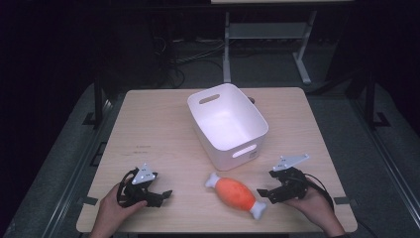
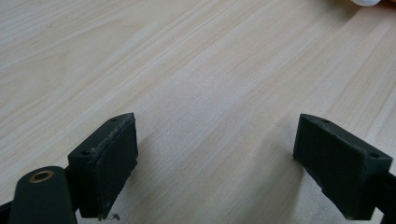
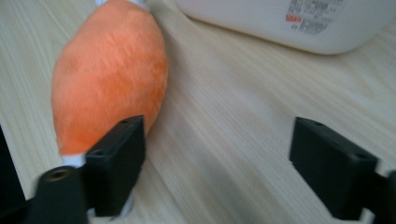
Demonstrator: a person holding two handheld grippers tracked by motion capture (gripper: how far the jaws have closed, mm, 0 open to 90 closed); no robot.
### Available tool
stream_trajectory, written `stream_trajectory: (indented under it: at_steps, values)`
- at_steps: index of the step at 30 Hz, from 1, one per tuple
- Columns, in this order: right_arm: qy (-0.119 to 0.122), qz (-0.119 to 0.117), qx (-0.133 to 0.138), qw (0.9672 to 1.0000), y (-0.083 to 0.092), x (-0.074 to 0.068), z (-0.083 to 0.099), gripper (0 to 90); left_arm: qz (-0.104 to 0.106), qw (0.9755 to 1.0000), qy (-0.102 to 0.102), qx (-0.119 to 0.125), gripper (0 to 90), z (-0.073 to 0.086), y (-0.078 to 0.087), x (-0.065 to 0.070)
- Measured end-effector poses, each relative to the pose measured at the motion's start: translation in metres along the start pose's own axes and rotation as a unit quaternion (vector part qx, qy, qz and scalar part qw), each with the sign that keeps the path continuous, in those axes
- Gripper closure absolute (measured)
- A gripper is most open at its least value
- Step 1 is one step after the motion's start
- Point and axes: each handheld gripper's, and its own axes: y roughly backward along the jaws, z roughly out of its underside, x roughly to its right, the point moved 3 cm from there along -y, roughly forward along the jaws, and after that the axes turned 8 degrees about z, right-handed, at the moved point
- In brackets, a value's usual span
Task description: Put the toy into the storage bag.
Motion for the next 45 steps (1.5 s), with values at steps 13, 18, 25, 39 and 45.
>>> stream_trajectory:
  at_steps: [13,18,25,39,45]
  values:
    - [0.005,-0.017,-0.006,0.9998,0.001,-0.013,-0.02,0.9,0.0,1.0,0.0,0.0,12.9,0.0,0.0,0.0]
    - [0.022,-0.029,-0.001,0.9993,-0.001,-0.023,-0.03,0.9,0.0,1.0,0.0,0.0,12.9,0.0,0.0,0.0]
    - [0.04,-0.037,-0.001,0.9985,-0.005,-0.037,-0.041,0.9,0.0,1.0,0.0,0.001,12.9,0.0,0.0,0.0]
    - [0.067,-0.044,-0.015,0.9967,-0.022,-0.058,-0.056,0.9,0.0,1.0,0.001,0.002,12.9,0.0,0.0,0.0]
    - [0.085,-0.035,-0.035,0.9952,-0.036,-0.068,-0.057,0.9,0.0,1.0,0.0,0.002,12.9,0.0,0.0,0.0]
